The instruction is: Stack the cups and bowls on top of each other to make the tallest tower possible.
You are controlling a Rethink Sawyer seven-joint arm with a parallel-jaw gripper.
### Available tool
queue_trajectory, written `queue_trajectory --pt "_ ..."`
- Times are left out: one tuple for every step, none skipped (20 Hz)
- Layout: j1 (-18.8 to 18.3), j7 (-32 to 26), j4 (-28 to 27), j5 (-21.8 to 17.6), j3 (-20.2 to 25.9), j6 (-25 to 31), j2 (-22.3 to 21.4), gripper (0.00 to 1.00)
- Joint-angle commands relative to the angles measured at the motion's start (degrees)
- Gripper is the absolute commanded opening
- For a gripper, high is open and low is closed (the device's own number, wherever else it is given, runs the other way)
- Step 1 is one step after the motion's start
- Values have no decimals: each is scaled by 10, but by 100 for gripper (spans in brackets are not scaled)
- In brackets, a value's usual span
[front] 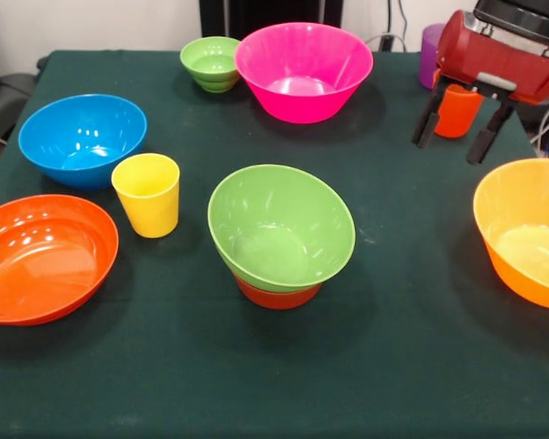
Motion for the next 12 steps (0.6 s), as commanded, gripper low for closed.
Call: queue_trajectory --pt "2 86 9 -4 53 -25 40 100" --pt "0 87 15 -2 58 -29 39 100" --pt "-6 82 24 4 72 -28 35 100" --pt "-16 80 36 17 90 -18 31 100" --pt "-26 78 47 29 108 -8 26 100" --pt "-30 77 52 37 117 8 24 100" --pt "-34 77 54 44 123 21 23 100" --pt "-38 76 56 50 129 33 23 100" --pt "-40 76 57 55 131 39 23 100" --pt "-41 75 59 59 134 47 23 100" --pt "-43 74 60 64 136 55 23 100" --pt "-45 72 64 69 141 64 21 100"
